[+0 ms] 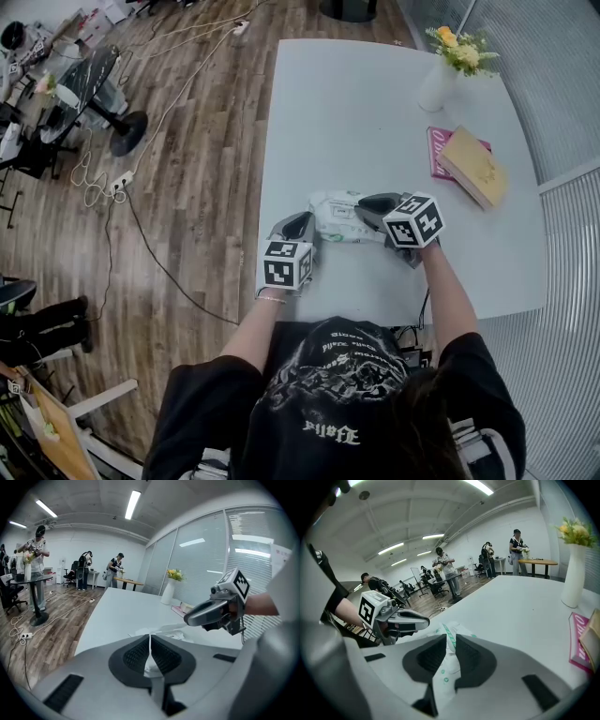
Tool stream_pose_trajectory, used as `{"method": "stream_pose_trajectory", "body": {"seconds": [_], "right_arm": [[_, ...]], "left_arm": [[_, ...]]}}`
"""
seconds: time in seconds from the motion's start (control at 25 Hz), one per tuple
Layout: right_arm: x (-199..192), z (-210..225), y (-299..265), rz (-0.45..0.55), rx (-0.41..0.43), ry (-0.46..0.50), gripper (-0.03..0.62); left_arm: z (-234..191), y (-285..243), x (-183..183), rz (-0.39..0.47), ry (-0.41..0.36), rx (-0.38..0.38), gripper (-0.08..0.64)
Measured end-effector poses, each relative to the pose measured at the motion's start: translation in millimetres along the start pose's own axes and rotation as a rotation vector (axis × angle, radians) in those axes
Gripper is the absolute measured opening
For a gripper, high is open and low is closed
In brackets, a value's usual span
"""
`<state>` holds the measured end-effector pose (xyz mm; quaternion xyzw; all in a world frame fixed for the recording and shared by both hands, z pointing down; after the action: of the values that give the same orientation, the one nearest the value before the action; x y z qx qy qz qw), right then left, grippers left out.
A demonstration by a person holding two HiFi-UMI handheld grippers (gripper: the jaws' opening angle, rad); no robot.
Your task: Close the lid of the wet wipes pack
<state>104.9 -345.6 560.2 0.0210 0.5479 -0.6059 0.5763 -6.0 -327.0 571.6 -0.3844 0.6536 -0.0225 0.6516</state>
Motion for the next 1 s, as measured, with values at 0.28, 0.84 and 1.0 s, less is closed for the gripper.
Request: {"method": "stream_pose_trajectory", "body": {"seconds": [0.28,0.84,1.0], "right_arm": [[-10,-9,-8,-0.046,0.025,0.017,0.04],[-21,-27,-34,-0.113,0.022,0.019,0.005],[-29,-25,-43,-0.145,-0.012,0.014,0.0]], "left_arm": [[-2,3,-7,-0.002,0.012,-0.001,0.014],[-11,15,-9,0.01,0.027,0.016,0.014],[-13,18,-8,0.02,0.032,0.021,0.014]]}}
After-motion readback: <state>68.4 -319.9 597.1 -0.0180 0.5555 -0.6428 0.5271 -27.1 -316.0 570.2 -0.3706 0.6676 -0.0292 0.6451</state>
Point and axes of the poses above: the fingertips, and each gripper's own axes: y backward along the fingers, z to its right, x out of its top, the point moved 1 cm from there along y, backward along the fingers, and after that the axes turned 7 degrees about -y, right-handed, at the moved point
